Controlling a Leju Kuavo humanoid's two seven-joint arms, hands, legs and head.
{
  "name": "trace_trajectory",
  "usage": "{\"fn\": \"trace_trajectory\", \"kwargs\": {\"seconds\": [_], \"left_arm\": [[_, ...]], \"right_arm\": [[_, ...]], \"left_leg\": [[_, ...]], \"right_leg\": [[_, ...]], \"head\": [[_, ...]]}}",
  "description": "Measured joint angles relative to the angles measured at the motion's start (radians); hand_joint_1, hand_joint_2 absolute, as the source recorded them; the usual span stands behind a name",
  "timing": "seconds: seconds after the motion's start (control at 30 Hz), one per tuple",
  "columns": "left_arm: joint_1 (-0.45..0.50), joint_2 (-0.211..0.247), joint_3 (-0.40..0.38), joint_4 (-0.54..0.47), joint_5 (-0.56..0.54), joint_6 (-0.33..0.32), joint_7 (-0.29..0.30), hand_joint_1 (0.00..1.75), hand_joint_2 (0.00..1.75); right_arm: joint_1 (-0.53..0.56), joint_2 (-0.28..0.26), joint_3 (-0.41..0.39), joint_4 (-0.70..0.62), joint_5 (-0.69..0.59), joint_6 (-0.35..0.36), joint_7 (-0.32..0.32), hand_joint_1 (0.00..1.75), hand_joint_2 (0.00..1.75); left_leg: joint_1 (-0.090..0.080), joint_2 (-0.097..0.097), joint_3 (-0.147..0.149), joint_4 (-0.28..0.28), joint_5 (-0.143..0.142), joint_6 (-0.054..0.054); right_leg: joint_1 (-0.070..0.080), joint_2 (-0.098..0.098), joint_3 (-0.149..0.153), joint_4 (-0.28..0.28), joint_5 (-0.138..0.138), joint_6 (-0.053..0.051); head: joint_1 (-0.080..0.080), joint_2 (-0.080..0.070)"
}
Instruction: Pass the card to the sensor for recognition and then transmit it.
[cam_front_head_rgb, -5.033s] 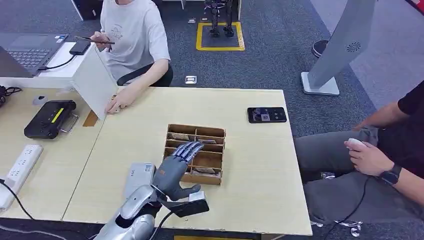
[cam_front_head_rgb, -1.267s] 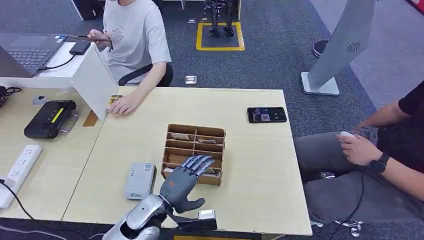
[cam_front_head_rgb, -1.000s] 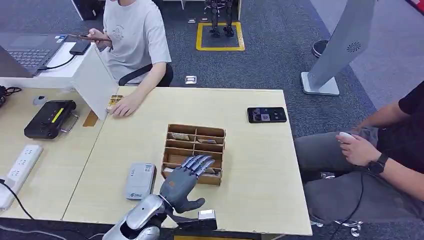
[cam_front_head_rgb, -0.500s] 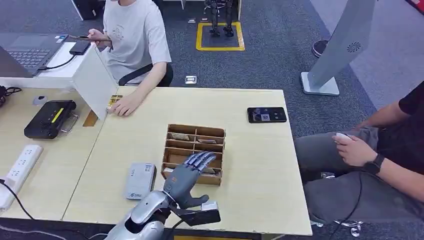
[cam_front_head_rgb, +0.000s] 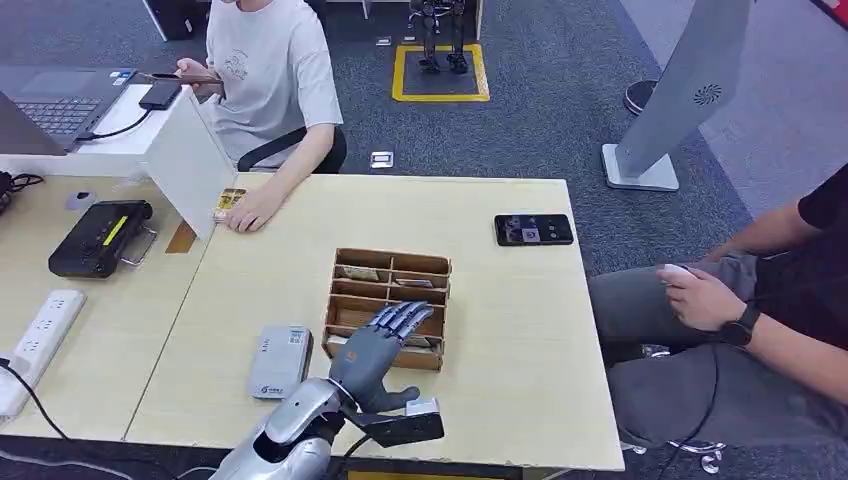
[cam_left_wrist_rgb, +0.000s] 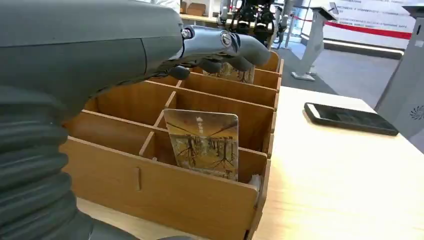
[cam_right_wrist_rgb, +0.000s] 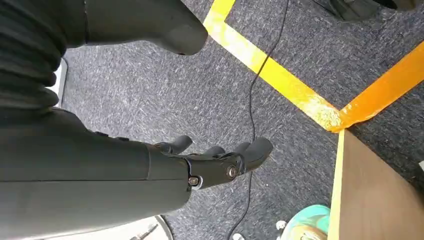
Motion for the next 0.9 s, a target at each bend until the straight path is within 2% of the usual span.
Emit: {"fn": "trace_trajectory", "kwargs": {"seconds": [0.9], "left_arm": [[-0.041, -0.017, 0.015, 0.058, 0.034, 0.003, 0.001, 0.00, 1.75]], "right_arm": [[-0.003, 0.000, 0.035, -0.003, -0.012, -0.002, 0.000, 0.00, 1.75]], "left_leg": [[0.000, 0.000, 0.000, 0.000, 0.000, 0.000]], "right_leg": [[0.000, 0.000, 0.000, 0.000, 0.000, 0.000]], "head": [[0.000, 0.000]]}}
